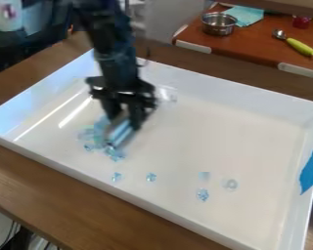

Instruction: Sweep into pile

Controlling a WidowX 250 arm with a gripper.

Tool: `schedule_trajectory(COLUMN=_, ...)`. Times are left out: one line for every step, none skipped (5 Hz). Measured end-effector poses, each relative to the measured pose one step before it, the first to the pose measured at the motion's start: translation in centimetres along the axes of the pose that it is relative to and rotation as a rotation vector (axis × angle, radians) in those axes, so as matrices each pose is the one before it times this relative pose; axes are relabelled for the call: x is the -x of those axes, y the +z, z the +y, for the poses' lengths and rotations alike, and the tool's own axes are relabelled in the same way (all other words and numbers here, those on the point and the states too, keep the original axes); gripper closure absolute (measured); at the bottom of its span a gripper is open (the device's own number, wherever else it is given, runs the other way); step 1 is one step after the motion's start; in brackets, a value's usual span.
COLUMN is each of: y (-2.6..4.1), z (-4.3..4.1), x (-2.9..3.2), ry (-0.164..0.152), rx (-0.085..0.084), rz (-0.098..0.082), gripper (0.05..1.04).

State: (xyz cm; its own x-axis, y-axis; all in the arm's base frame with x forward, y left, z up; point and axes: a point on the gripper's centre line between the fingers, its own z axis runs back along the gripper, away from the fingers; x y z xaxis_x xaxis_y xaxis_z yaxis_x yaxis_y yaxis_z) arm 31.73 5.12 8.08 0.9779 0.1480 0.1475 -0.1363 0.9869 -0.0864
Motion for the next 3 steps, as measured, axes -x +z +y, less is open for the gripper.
schedule_trajectory(y=0.447, z=3.087, x=0.956, ry=0.0012, rx=0.0009, rz=0.035, gripper=0.587)
schedule_trajectory(y=0.422, z=2.949, x=1.114, ry=0.0423, rx=-0.0087, rz=0.0295, gripper=0.587)
schedule_trajectory(y=0.641, z=0.4, x=0.607, ry=0.0167, rx=0.0345, rz=0.009, gripper=0.587)
